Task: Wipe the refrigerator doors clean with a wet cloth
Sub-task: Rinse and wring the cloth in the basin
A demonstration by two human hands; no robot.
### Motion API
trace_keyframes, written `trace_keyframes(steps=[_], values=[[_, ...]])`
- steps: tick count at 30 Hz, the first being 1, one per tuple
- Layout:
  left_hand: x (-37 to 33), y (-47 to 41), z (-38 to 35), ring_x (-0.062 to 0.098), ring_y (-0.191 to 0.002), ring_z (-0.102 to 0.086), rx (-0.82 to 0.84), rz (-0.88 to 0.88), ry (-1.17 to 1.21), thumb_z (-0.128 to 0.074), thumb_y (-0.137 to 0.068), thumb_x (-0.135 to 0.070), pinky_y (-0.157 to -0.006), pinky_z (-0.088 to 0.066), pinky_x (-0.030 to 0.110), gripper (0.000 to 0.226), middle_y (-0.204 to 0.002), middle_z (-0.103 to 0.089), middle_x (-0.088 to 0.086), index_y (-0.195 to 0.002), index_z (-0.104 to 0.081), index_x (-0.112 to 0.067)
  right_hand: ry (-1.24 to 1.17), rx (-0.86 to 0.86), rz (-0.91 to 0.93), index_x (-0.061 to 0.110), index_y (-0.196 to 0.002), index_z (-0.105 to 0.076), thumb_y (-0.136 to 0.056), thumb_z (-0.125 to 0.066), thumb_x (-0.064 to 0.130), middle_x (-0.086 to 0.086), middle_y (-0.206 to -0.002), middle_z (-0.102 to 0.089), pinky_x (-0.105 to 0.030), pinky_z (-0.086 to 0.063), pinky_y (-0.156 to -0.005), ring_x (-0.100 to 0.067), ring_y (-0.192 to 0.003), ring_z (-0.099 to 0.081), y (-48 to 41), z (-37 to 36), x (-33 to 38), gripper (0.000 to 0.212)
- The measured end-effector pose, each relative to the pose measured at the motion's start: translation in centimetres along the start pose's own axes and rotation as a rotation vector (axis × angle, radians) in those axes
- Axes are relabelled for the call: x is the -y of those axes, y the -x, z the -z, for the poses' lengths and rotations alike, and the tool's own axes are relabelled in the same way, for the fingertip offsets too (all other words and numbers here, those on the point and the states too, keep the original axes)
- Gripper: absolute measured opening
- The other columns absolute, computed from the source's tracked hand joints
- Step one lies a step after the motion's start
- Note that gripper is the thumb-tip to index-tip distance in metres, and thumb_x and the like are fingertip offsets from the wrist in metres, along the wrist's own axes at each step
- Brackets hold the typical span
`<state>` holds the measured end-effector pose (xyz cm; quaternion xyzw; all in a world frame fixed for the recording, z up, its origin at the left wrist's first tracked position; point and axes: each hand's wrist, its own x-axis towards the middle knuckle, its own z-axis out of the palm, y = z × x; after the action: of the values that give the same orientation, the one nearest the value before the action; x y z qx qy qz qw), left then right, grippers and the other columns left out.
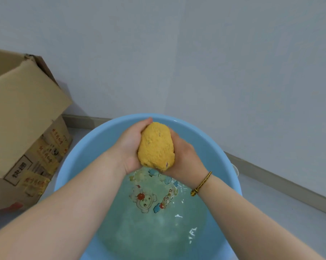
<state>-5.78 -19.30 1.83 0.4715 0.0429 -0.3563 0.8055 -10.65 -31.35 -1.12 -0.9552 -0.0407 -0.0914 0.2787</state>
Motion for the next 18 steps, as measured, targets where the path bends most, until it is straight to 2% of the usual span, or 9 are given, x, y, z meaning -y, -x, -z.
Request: trace_keyframes(steps=[1, 2, 3, 6, 8, 10, 13, 16, 18], values=[[-0.3, 0.2, 0.6, 0.017, -0.05, -0.067, 0.035, 0.021, 0.02, -0.038, -0.093, -0.041, -0.053, -0.054, 0.028, 0.049, -0.059, -0.069, 0.006, -0.069, -0.065, -0.008, 0.16, -0.145, 0.085, 0.023, -0.097, -0.061, -0.063, -0.077, 0.016, 0.0, -0.078, -0.064, -0.031, -0.045, -0.063, -0.022, -0.07, -0.058, -0.7, -0.3, -0.5, 0.038], [-0.5, 0.3, 1.4, 0.019, -0.054, -0.068, 0.069, 0.039, 0.034, -0.033, -0.092, -0.048, -0.057, -0.053, 0.033, 0.06, -0.064, -0.071, 0.008, -0.067, -0.07, -0.007, 0.272, -0.281, 0.175, 0.022, -0.071, -0.059, -0.061, -0.071, 0.011, 0.001, -0.058, -0.055, -0.027, -0.037, -0.052, -0.019, -0.053, -0.047, -1.2, -0.3, -0.9, 0.019], [-0.6, 0.4, 2.1, 0.02, -0.058, -0.07, 0.1, 0.059, 0.032, -0.028, -0.091, -0.054, -0.059, -0.054, 0.035, 0.069, -0.069, -0.072, 0.009, -0.068, -0.073, -0.007, 0.315, -0.394, 0.27, 0.019, -0.06, -0.054, -0.06, -0.061, 0.009, 0.001, -0.05, -0.049, -0.027, -0.032, -0.051, -0.017, -0.051, -0.039, -1.4, -0.3, -1.5, 0.012], [0.5, 0.5, 3.3, 0.022, -0.064, -0.071, 0.124, 0.162, -0.019, -0.024, -0.082, -0.069, -0.051, -0.056, 0.032, 0.075, -0.077, -0.073, 0.011, -0.084, -0.069, -0.009, 0.29, -0.586, 0.539, 0.012, -0.072, -0.048, -0.068, -0.047, 0.003, -0.009, -0.061, -0.057, -0.029, -0.04, -0.069, -0.019, -0.068, -0.041, -1.8, -0.6, -2.3, 0.01], [1.9, 0.5, 3.5, 0.024, -0.076, -0.07, 0.256, 0.242, -0.062, -0.04, -0.067, -0.078, -0.063, -0.058, 0.034, 0.074, -0.086, -0.072, 0.01, -0.095, -0.067, -0.015, 0.334, -0.578, 0.691, 0.011, -0.077, -0.043, -0.072, -0.049, -0.001, -0.012, -0.071, -0.062, -0.034, -0.041, -0.086, -0.019, -0.078, -0.047, -2.0, -0.8, -1.7, 0.015], [3.0, 0.3, 3.9, 0.027, -0.098, -0.065, 0.542, 0.288, -0.123, -0.058, -0.052, -0.077, -0.079, -0.054, 0.044, 0.074, -0.107, -0.069, 0.005, -0.108, -0.065, -0.03, 0.427, -0.493, 0.796, 0.011, -0.079, -0.044, -0.073, -0.048, 0.001, -0.008, -0.073, -0.065, -0.03, -0.045, -0.076, -0.018, -0.072, -0.054, -2.1, -0.7, -1.2, 0.012], [2.9, -0.2, 4.9, 0.013, -0.098, -0.064, 0.944, 0.345, -0.252, -0.054, -0.068, -0.069, -0.085, -0.052, 0.03, 0.066, -0.116, -0.066, -0.002, -0.122, -0.055, -0.032, 0.584, -0.396, 0.887, 0.014, -0.083, -0.047, -0.071, -0.046, 0.005, -0.002, -0.067, -0.063, -0.024, -0.037, -0.045, -0.018, -0.049, -0.055, -2.3, 0.0, -1.1, 0.015], [1.5, -0.7, 4.6, 0.006, -0.067, -0.063, 0.815, 0.471, -0.562, -0.078, -0.05, -0.059, -0.062, -0.054, 0.022, 0.086, -0.091, -0.072, -0.003, -0.118, -0.046, -0.018, 0.726, -0.252, 0.842, 0.02, -0.104, -0.042, -0.053, -0.068, 0.016, 0.002, -0.067, -0.061, -0.018, -0.028, -0.039, -0.015, -0.045, -0.052, -2.3, 0.1, -1.8, 0.057], [0.8, -0.7, 4.1, 0.007, -0.062, -0.062, 0.644, 0.523, -0.93, -0.079, -0.045, -0.045, -0.059, -0.055, 0.025, 0.079, -0.08, -0.068, -0.002, -0.11, -0.052, -0.01, 0.792, -0.126, 0.747, 0.023, -0.114, -0.051, -0.041, -0.079, 0.017, 0.001, -0.064, -0.059, -0.015, -0.017, -0.038, -0.015, -0.041, -0.051, -2.1, 0.2, -1.7, 0.078]])
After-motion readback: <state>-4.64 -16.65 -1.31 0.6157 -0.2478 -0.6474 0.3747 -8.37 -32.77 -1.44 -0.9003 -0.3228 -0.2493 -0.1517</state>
